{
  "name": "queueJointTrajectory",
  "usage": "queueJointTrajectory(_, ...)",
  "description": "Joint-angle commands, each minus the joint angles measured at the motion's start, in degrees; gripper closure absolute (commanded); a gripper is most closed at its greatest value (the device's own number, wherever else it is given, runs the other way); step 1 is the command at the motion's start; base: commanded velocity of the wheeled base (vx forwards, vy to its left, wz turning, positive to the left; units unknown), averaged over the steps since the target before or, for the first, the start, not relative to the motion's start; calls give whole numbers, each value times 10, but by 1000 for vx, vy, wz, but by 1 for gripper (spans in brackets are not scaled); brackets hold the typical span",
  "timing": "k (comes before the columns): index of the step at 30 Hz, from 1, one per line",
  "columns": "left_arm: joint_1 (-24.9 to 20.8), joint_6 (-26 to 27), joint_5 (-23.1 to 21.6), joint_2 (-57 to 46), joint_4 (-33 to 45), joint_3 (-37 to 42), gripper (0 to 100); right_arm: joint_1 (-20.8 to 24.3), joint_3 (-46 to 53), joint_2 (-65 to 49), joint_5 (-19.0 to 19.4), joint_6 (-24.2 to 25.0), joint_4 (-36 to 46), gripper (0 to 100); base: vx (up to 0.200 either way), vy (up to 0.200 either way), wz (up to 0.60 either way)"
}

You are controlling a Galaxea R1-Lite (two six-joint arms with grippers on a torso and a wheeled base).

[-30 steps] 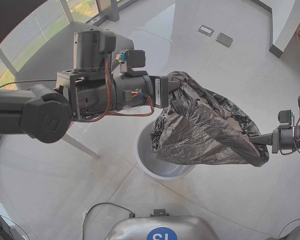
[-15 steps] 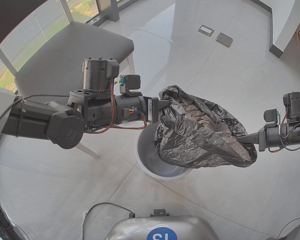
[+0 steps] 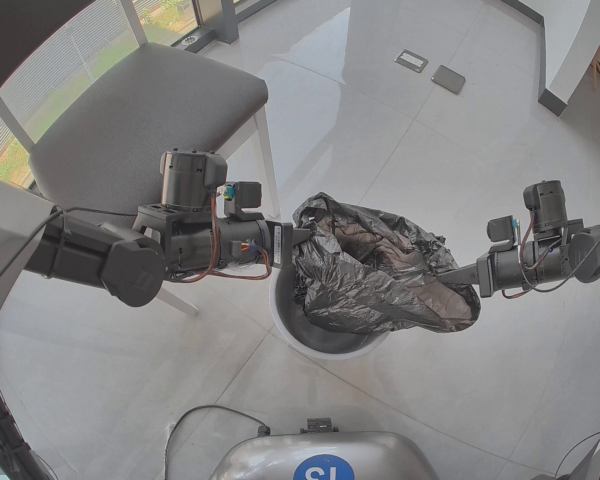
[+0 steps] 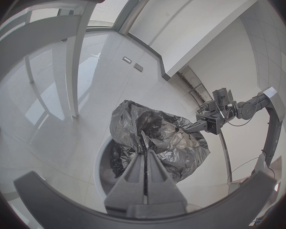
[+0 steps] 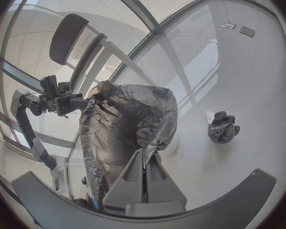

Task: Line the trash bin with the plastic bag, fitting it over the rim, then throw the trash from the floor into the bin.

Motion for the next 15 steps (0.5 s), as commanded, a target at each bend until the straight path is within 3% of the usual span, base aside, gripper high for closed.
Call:
queueJointTrajectory(1,9,0,0,3,-2,22,100,4,-28,43,0,0,0,100,0,0,0)
queueJointTrajectory(15,11,-5,1,64,-39,-6,100,-14,-138,130,1,-3,-1,100,0,0,0)
